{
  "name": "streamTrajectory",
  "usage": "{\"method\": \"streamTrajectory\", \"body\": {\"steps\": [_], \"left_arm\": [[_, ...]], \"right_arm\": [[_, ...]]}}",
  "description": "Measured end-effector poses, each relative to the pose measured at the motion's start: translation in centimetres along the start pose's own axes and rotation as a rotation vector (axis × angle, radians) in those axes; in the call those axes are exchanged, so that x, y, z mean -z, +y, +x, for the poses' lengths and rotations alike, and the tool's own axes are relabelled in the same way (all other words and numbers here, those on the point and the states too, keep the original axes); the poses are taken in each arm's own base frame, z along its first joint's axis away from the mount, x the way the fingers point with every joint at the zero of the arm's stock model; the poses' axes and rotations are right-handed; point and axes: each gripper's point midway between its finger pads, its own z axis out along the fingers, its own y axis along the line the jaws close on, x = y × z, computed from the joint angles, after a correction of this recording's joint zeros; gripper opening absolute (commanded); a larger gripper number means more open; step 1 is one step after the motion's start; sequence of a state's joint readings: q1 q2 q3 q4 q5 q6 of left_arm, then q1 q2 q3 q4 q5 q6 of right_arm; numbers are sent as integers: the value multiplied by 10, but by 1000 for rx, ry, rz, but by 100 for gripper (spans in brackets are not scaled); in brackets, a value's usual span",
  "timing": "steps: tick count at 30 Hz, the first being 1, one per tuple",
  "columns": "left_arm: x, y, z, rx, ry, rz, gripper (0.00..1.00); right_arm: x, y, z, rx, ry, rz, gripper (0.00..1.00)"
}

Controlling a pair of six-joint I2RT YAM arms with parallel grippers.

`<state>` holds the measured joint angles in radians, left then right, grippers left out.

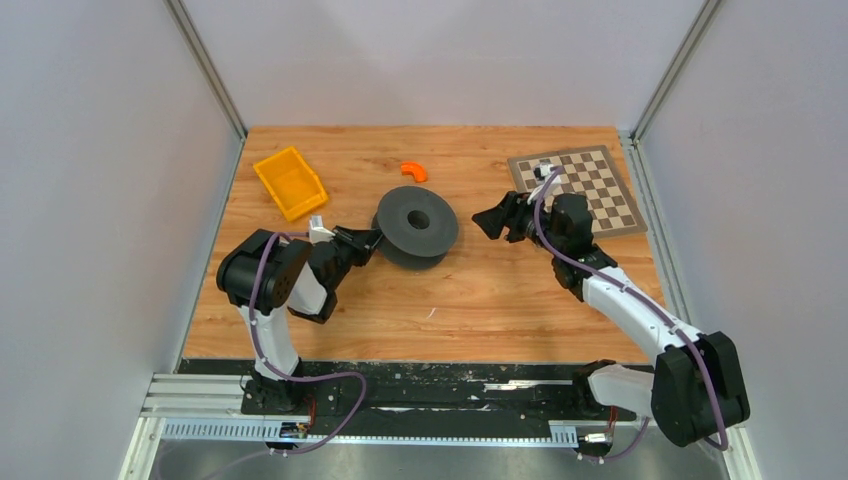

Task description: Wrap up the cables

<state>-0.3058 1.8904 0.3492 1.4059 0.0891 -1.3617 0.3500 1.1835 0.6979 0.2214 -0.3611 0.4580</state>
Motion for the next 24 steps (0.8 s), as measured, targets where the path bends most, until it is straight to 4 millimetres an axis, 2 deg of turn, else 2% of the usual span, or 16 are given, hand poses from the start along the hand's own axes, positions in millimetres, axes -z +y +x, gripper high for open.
{"method": "streamTrajectory", "body": {"steps": [4,12,20,24], "left_arm": [[5,3,3,0,11,-2,32],[20,17,10,10,35,-41,34],[33,27,15,31,52,-79,42],[38,25,13,37,45,-80,45]], "right_arm": [[-1,-3,4,-4,10,5,62],[0,-9,15,-14,30,18,61],[-2,-13,19,-22,44,26,60],[-2,-18,29,-34,68,34,60]]}}
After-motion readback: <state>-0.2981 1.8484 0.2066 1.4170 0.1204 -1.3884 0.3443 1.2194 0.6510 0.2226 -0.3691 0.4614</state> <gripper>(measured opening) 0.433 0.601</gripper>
